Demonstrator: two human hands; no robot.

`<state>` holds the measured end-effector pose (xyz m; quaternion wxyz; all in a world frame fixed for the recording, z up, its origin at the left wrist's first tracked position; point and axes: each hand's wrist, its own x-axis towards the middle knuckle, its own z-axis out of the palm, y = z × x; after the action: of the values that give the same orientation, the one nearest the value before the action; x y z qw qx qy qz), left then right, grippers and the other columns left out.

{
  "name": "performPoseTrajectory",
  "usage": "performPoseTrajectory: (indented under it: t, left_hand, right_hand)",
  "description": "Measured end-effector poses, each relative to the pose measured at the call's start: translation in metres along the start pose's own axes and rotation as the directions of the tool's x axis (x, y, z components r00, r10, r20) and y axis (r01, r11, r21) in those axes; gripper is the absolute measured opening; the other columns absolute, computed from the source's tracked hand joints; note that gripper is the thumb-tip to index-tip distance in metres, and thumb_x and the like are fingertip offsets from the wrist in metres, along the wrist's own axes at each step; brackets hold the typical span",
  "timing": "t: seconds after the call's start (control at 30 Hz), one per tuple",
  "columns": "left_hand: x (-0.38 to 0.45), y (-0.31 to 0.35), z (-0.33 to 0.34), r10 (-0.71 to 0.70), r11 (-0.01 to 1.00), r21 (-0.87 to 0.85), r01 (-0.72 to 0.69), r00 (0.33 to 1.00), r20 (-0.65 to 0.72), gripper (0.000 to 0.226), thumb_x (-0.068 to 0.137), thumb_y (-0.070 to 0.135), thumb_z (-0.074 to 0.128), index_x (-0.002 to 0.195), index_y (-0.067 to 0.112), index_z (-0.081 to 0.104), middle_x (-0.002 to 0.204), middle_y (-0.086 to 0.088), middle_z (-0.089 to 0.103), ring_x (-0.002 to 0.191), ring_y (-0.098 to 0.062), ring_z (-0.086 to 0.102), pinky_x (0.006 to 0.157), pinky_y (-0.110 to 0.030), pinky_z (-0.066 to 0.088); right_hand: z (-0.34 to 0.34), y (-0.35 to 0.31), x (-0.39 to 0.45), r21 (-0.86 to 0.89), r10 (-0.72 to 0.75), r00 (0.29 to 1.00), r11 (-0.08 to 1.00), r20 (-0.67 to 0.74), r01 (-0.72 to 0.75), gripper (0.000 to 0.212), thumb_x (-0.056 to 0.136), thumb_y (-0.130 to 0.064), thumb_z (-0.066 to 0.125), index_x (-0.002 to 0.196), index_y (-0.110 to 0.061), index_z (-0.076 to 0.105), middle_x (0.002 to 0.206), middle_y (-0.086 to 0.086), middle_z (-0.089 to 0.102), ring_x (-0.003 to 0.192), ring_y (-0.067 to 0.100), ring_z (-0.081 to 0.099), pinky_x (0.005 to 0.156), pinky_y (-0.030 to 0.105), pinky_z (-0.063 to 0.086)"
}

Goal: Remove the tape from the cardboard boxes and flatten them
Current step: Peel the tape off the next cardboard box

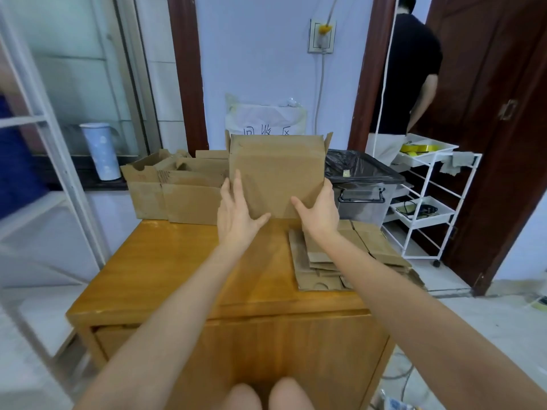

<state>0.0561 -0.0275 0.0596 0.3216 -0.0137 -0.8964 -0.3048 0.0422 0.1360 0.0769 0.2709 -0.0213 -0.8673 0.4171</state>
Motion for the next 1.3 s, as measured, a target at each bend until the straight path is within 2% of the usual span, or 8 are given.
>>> performPoseTrajectory:
  t: [0.23,0.43,0.63,0.77,0.87,1.0,1.17,1.3]
  left_hand:
    - [-0.023,0.010,-0.016,0.068,0.898,0.433,-0.080,0.997,0.043,0.109,0.075,0.045,0.078,0.154,0.028,0.004,0.157,-0.022,-0.002,0.129,-0.038,0.037,0.105,-0.042,0.034]
    - [-0.024,0.008,-0.022,0.108,0.824,0.565,-0.045,0.991,-0.079,0.110,0.057,0.039,0.090,0.149,0.029,0.032,0.147,-0.025,0.034,0.103,-0.040,0.055,0.086,-0.044,0.046]
    - [-0.015,-0.001,-0.028,0.208,0.819,0.565,-0.102,0.970,-0.127,0.111,0.048,0.046,0.092,0.145,0.032,0.040,0.139,-0.024,0.044,0.085,-0.036,0.055,0.070,-0.039,0.048]
    - [-0.013,-0.010,-0.026,0.237,0.822,0.558,-0.117,0.960,-0.149,0.097,0.055,0.051,0.088,0.140,0.027,0.048,0.130,-0.024,0.051,0.079,-0.035,0.054,0.067,-0.038,0.047]
    - [-0.014,-0.017,-0.023,0.226,0.837,0.539,-0.096,0.957,-0.180,0.092,0.058,0.053,0.085,0.138,0.023,0.051,0.124,-0.026,0.053,0.076,-0.036,0.053,0.065,-0.039,0.047]
    - [-0.017,-0.016,-0.023,0.154,0.885,0.463,-0.053,0.971,-0.184,0.090,0.065,0.052,0.081,0.142,0.023,0.046,0.127,-0.028,0.050,0.081,-0.037,0.052,0.071,-0.042,0.045]
    - [-0.020,-0.004,-0.024,-0.031,0.917,0.391,0.073,0.993,-0.111,0.084,0.083,0.060,0.060,0.152,0.030,0.022,0.146,-0.024,0.030,0.098,-0.037,0.045,0.090,-0.043,0.035]
    - [-0.024,0.007,-0.026,-0.149,0.937,0.314,0.151,0.988,-0.030,0.083,0.086,0.068,0.048,0.153,0.034,0.011,0.149,-0.018,0.023,0.111,-0.038,0.044,0.099,-0.042,0.032]
  right_hand:
    - [-0.011,-0.007,-0.016,0.046,-0.011,0.999,0.999,0.038,0.010,0.082,0.084,-0.044,0.069,0.145,-0.011,0.026,0.141,0.007,0.044,0.128,0.026,0.045,0.098,0.043,0.043]
    - [-0.011,-0.011,-0.020,0.080,-0.024,0.998,0.997,0.057,0.019,0.081,0.082,-0.047,0.070,0.142,-0.011,0.029,0.140,0.006,0.046,0.126,0.025,0.048,0.098,0.042,0.044]
    - [-0.008,-0.011,-0.017,0.101,-0.055,0.997,0.994,0.051,0.050,0.085,0.081,-0.052,0.068,0.145,-0.013,0.028,0.143,0.003,0.045,0.128,0.021,0.046,0.100,0.040,0.043]
    - [-0.007,-0.007,-0.017,0.235,-0.115,0.988,0.968,0.099,0.089,0.080,0.086,-0.041,0.067,0.148,-0.014,0.025,0.149,0.002,0.038,0.134,0.017,0.039,0.107,0.032,0.036]
    - [-0.002,-0.004,-0.025,0.356,-0.103,0.993,0.931,0.050,0.079,0.078,0.087,-0.036,0.067,0.149,-0.013,0.026,0.150,0.003,0.032,0.136,0.015,0.036,0.112,0.034,0.033]
    - [0.011,0.003,-0.036,0.514,0.092,0.993,0.850,0.076,-0.118,0.090,0.084,-0.042,0.070,0.151,-0.012,0.017,0.151,0.004,0.027,0.137,0.017,0.032,0.112,0.032,0.031]
    - [0.027,0.001,-0.047,0.563,0.165,0.916,0.745,0.366,-0.359,0.107,0.080,-0.052,0.068,0.153,-0.016,-0.001,0.156,0.006,0.025,0.138,0.022,0.035,0.113,0.040,0.032]
    - [0.036,-0.002,-0.050,0.604,0.139,0.866,0.664,0.481,-0.442,0.100,0.075,-0.054,0.073,0.150,-0.022,0.015,0.151,0.006,0.035,0.137,0.021,0.037,0.108,0.045,0.040]
